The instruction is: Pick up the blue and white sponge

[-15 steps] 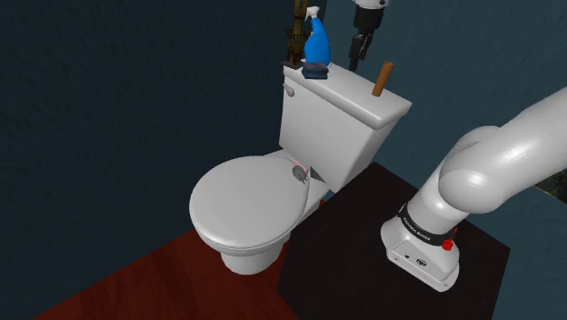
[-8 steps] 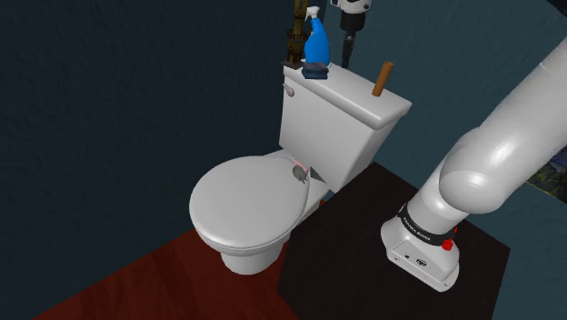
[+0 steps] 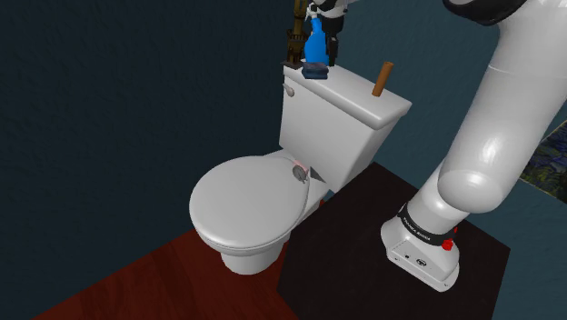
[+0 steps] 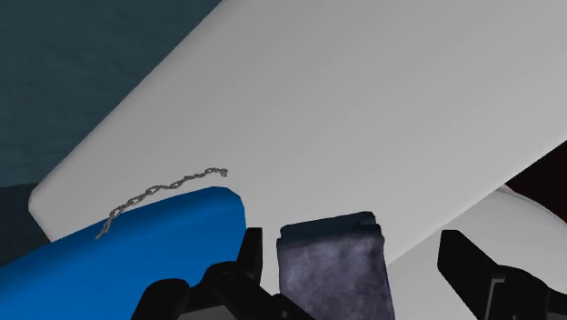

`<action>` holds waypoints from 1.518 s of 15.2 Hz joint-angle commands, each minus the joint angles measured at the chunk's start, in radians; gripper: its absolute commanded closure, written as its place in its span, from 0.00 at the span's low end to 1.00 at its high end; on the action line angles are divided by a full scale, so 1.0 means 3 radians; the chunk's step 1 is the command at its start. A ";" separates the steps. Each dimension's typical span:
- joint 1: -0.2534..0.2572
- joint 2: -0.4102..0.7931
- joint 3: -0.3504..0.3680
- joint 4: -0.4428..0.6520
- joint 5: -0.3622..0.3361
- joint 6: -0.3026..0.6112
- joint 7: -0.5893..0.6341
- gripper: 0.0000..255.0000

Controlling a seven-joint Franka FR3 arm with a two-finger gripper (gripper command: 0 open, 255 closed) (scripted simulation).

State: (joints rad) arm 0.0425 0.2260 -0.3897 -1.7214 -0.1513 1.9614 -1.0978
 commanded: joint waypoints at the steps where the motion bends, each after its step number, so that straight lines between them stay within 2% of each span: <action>1: -0.0029 0.0121 0.0008 0.0084 0.0029 0.0044 -0.0101 0.00; 7: -0.0038 0.0198 0.0016 -0.0111 0.0040 0.0310 -0.0065 0.00; 9: -0.0038 0.0198 0.0016 -0.0111 0.0040 0.0310 -0.0065 0.00; 10: -0.0042 0.0197 0.0014 -0.0116 0.0040 0.0315 -0.0069 1.00; 19: -0.0038 0.0198 0.0016 -0.0111 0.0040 0.0310 -0.0065 1.00; 23: -0.0033 0.0148 0.0011 0.0003 0.0032 0.0149 -0.0086 1.00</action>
State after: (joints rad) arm 0.0330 0.2750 -0.3854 -1.7287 -0.1410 2.0182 -1.1207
